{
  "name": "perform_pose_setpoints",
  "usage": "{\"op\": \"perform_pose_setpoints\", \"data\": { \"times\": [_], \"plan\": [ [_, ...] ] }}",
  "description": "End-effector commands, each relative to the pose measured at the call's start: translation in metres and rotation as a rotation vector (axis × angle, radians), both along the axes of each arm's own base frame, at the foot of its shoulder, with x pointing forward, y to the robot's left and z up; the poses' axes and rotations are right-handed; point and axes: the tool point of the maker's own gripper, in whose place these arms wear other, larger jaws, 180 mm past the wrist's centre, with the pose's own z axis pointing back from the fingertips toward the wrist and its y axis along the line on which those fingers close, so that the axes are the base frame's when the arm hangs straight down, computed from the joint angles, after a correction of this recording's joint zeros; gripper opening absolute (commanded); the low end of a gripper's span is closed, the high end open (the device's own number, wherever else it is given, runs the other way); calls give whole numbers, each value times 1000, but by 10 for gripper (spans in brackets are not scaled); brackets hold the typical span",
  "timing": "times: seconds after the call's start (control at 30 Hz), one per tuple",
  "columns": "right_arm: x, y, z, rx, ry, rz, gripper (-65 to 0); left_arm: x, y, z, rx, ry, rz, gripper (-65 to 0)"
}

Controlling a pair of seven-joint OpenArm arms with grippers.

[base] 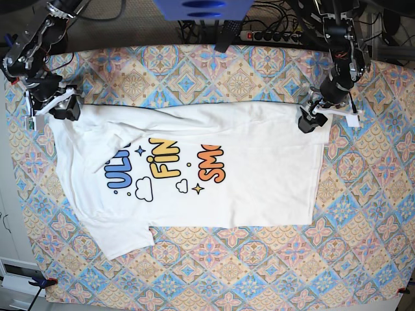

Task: Fold the T-shirt properly
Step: 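Grasp the side edges and drag them toward the collar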

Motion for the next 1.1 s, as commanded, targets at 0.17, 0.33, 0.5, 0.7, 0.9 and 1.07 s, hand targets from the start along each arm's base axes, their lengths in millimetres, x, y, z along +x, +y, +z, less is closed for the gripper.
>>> {"op": "perform_pose_setpoints", "data": {
  "times": [0.17, 0.33, 0.5, 0.7, 0.9, 1.07],
  "plan": [
    [-4, -5, -5, 17, 2, -13, -395, 3, -2, 0, -14, 5, -5, -637],
    [-23, -20, -28, 71, 60, -98, -350, -1, 0, -2, -9, 15, -4, -650],
    [-38, -17, -53, 139, 119, -138, -240, -10, 2, -5, -8, 31, -1, -650],
    [-18, -11, -63, 210, 103, -161, -238, -11, 1, -6, -8, 34, -3, -650],
    [5, -6, -69, 275, 58, -193, -238, -11, 2, -6, -7, 34, -3, -650],
    [24, -7, -71, 311, 36, -208, -238, -11, 4, -6, -5, 34, -1, -650]
  ]
}}
